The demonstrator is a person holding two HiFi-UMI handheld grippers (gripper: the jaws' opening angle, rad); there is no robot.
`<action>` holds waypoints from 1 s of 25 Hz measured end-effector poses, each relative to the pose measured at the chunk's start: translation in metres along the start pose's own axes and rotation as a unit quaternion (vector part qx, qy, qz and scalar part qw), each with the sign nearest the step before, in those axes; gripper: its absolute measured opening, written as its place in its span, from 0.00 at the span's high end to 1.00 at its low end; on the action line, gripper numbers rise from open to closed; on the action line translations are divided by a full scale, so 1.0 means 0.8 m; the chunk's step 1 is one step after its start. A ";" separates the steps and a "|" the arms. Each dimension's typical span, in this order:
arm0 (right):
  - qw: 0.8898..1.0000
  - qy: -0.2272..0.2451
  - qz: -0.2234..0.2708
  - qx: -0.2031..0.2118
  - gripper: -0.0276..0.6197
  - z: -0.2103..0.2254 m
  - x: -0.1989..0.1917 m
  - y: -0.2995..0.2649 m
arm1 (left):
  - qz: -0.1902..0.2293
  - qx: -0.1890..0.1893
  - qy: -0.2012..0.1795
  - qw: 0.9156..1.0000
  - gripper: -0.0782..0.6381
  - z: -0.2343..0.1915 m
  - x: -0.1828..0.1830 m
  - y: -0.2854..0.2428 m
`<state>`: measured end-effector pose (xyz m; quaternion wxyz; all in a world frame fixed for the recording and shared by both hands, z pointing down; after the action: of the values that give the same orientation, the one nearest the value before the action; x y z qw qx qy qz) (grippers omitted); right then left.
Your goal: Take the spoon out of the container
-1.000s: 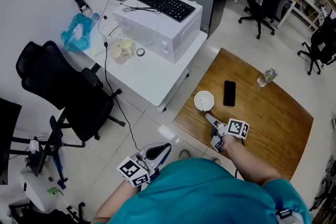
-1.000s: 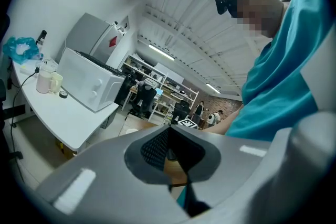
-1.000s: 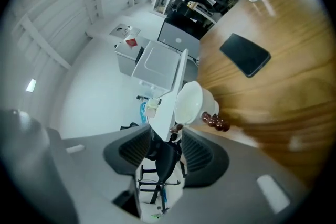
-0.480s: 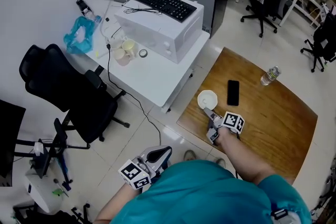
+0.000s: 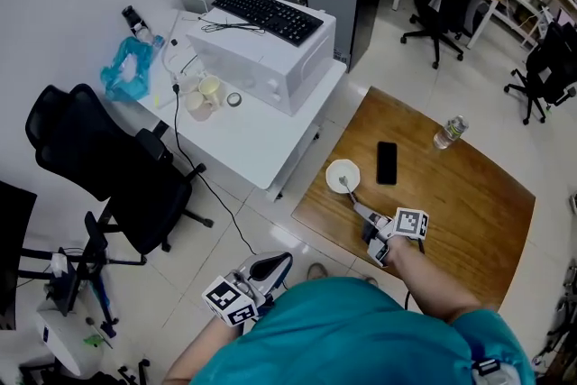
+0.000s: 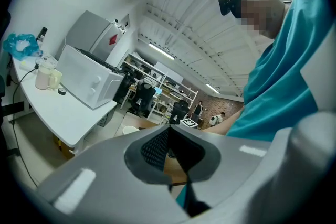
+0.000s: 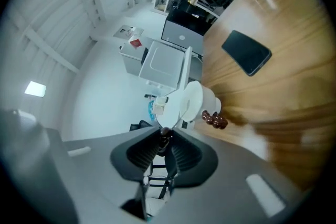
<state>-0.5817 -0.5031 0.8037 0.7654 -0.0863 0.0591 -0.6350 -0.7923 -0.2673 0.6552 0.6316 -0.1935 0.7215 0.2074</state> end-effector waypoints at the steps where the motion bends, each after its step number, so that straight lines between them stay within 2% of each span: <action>1: 0.999 -0.034 0.003 -0.025 0.85 -0.015 -0.014 0.022 | 0.003 -0.005 0.000 1.000 0.89 0.003 0.001 -0.006; 2: 0.998 -0.051 0.003 -0.042 0.85 -0.029 -0.026 0.042 | 0.006 -0.011 -0.001 1.000 0.89 0.007 0.001 -0.012; 3: 0.999 -0.032 -0.004 -0.039 0.85 -0.040 -0.031 0.061 | 0.008 -0.018 -0.004 1.000 0.89 0.012 0.003 -0.018; 4: 0.999 0.023 -0.018 -0.017 0.85 -0.051 -0.030 0.077 | 0.010 -0.024 -0.006 1.000 0.89 0.019 0.006 -0.027; 5: 0.994 0.100 -0.038 0.016 0.85 -0.062 -0.025 0.093 | 0.012 -0.031 -0.009 0.999 0.89 0.028 0.011 -0.037; 6: 0.982 0.174 -0.055 0.045 0.85 -0.076 -0.020 0.111 | 0.014 -0.038 -0.012 0.999 0.89 0.039 0.017 -0.048; 7: 0.970 0.224 -0.067 0.059 0.85 -0.087 -0.017 0.134 | 0.015 -0.045 -0.016 0.999 0.89 0.052 0.024 -0.062; 8: 0.966 0.244 -0.069 0.055 0.85 -0.091 -0.017 0.164 | 0.016 -0.051 -0.019 0.998 0.89 0.067 0.032 -0.076; 10: 0.963 0.261 -0.061 0.038 0.85 -0.097 -0.020 0.232 | 0.018 -0.065 -0.028 0.997 0.89 0.106 0.046 -0.108; 14: 0.941 0.333 -0.042 0.033 0.85 -0.106 -0.036 0.384 | 0.024 -0.089 -0.043 0.995 0.89 0.219 0.060 -0.165; 17: 0.932 0.359 -0.028 0.035 0.85 -0.069 -0.030 0.509 | 0.026 -0.095 -0.058 0.993 0.89 0.323 0.036 -0.225; 21: 0.918 0.393 -0.019 0.049 0.85 -0.005 -0.012 0.669 | 0.017 -0.074 -0.068 0.995 0.89 0.464 -0.007 -0.308; 25: 0.908 0.415 -0.026 0.041 0.85 0.010 -0.011 0.830 | 0.015 -0.076 -0.063 0.995 0.89 0.608 -0.013 -0.373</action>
<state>0.0568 -0.3753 0.6736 0.6576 0.2156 0.3431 -0.6351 -0.2247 -0.2531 0.5928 0.6562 -0.2170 0.6650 0.2831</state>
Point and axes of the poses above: the fingertips, and each gripper's own axes: y backward along the fingers, z to its right, x out of its top, the point moved 7 cm from there along y, backward along the fingers, and after that the axes turned 14 degrees about -y, right-handed, at the moved point
